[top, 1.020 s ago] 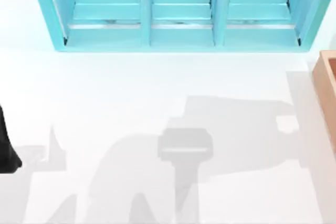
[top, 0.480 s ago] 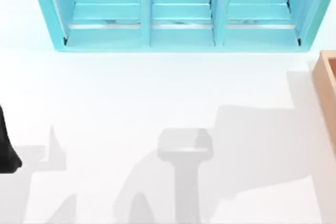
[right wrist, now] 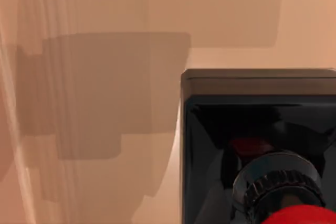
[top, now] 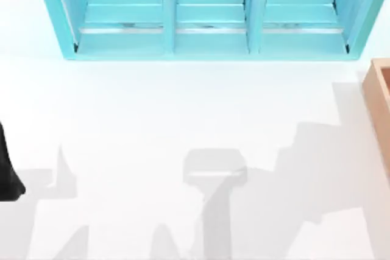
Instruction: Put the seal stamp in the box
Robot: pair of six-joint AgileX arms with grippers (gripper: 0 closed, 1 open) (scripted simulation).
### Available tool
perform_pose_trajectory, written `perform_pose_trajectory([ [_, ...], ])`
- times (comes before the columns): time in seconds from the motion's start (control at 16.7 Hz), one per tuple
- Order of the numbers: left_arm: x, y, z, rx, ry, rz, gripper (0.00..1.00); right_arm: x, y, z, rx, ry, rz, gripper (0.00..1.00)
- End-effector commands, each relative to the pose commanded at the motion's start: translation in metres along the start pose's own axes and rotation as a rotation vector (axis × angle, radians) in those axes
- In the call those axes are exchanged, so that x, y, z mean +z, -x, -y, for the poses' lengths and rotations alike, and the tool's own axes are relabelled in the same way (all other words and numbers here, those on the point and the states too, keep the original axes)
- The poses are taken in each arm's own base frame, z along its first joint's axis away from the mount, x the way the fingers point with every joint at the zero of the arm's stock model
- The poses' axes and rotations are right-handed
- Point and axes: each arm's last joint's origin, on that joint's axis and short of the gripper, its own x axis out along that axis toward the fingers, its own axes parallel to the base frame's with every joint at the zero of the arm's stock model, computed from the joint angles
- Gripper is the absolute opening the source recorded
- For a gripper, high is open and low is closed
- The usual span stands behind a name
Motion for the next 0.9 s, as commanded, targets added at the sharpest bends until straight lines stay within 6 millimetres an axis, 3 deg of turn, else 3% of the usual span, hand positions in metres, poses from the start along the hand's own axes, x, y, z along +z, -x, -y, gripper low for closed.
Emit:
perform_pose_trajectory([
  [0.3,0.0000,0.0000,0.0000,0.000,0.000,0.000,1.00,-0.0005,-0.0038,-0.0002,0.000,0.001,0.001,0.00],
  [0.9,0.0000,0.0000,0.0000,0.000,0.000,0.000,1.00,-0.0005,-0.0038,-0.0002,0.000,0.001,0.001,0.75],
])
